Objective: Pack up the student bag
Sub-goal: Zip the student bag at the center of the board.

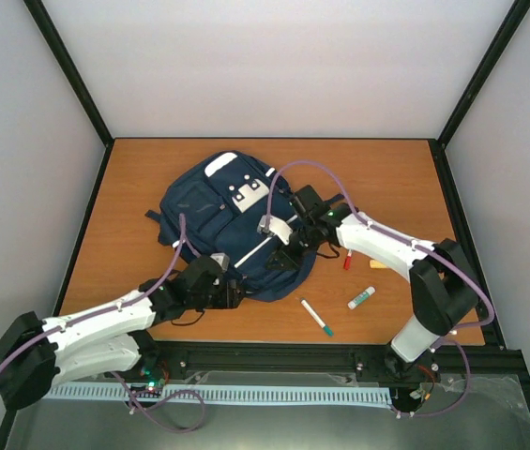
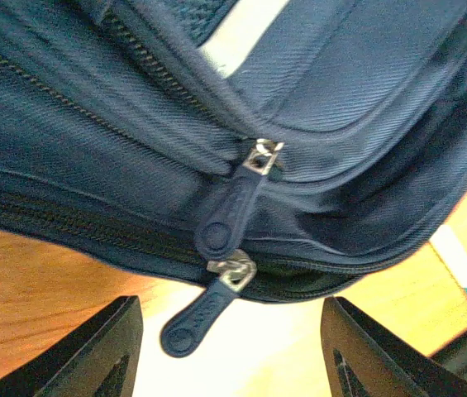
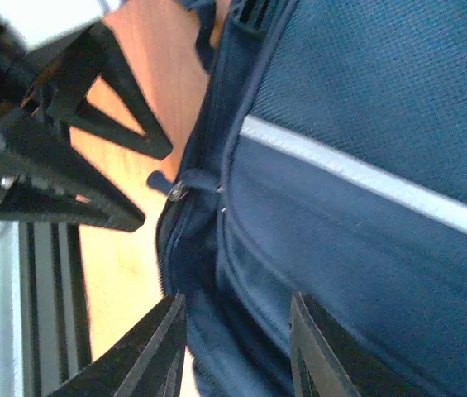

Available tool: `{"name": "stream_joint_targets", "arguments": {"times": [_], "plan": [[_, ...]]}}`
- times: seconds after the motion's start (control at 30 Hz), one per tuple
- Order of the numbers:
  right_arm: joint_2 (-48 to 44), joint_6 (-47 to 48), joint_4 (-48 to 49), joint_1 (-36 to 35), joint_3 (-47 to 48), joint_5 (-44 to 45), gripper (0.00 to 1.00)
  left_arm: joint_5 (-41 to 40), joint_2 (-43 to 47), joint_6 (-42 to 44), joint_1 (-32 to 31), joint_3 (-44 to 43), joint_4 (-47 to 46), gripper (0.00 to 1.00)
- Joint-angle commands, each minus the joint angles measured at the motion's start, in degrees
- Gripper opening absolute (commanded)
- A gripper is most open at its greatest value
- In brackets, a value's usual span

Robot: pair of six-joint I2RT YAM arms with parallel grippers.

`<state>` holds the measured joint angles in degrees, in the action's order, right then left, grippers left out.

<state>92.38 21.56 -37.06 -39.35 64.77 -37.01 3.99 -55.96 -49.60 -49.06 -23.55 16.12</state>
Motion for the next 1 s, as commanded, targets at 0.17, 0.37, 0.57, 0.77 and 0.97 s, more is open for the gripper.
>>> {"name": "stream_joint_targets", "arguments": {"times": [0.17, 0.37, 0.57, 0.77, 0.97], "plan": [[8.30, -1.13, 4.54, 3.02, 4.83, -3.83, 0.36, -10.96, -6.94, 9.19, -4.30, -8.06, 11.21, 0.60], [10.38, -1.84, 6.44, 3.37, 4.09, -3.68, 0.36, -8.52, -8.76, 10.92, -4.43, -8.70, 10.21, 0.55], [10.89, -2.14, 7.35, 3.41, 3.29, -3.59, 0.36, -9.77, -10.68, 12.66, -4.66, -10.31, 11.26, 0.46], [11.07, -2.20, 7.44, 3.71, 2.88, -3.93, 0.36, -13.85, -16.61, 15.26, -8.40, -14.91, 16.35, 0.46], [11.33, -2.50, 7.43, 4.17, 2.57, -4.80, 0.36, -21.65, -22.40, 13.87, -11.75, -19.98, 22.65, 0.46]]}}
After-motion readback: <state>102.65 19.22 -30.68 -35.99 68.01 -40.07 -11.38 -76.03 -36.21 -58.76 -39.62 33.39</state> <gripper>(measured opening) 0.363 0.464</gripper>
